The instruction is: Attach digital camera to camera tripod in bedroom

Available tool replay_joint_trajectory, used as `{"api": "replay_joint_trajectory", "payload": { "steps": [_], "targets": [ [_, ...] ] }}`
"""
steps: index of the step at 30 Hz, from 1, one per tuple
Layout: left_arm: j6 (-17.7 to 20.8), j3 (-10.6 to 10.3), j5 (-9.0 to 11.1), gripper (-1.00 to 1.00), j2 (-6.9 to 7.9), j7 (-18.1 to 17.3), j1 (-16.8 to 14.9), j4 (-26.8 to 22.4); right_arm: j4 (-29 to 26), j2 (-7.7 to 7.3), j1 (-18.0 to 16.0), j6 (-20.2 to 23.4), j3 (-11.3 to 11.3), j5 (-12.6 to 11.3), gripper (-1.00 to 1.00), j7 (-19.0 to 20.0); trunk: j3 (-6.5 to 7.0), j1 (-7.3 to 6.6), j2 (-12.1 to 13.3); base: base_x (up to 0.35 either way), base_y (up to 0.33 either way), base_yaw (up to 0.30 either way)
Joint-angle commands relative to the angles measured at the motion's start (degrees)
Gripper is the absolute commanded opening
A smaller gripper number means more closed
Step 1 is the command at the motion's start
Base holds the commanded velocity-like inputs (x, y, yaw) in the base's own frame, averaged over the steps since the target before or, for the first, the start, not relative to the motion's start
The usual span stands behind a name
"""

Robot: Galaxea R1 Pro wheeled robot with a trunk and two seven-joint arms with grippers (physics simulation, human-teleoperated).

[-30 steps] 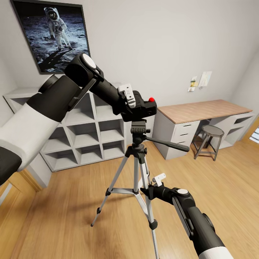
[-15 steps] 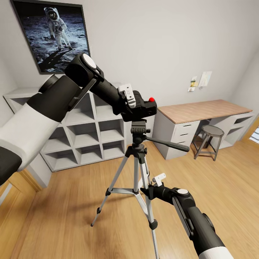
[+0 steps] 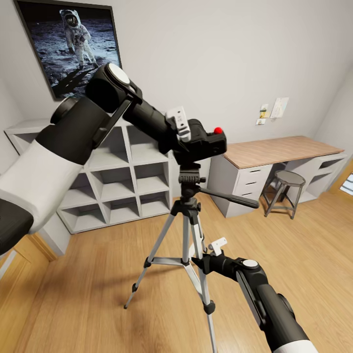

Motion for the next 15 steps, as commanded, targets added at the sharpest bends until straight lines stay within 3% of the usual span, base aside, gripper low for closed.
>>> {"api": "replay_joint_trajectory", "payload": {
  "steps": [1,9,15],
  "targets": [
    [0.29,0.3,-0.63,-1.0,-0.08,-0.75,-0.08,-0.15,0.29,-0.02,-0.02,0.48,-0.03,0.87,-1.0,0.5,-0.13,0.04,-0.1,0.0,0.0,0.0],
    [0.34,2.85,-0.78,-1.0,-0.45,-3.04,-0.1,0.35,0.26,-0.16,0.0,0.44,0.02,0.6,-1.0,0.51,-0.13,0.04,-0.1,0.0,0.0,0.0],
    [0.48,4.75,-2.41,-1.0,0.08,-4.86,-1.17,1.59,0.27,-0.15,0.0,0.43,0.03,0.56,-1.0,0.45,-0.13,0.04,-0.1,0.0,0.0,0.0]
  ]
}}
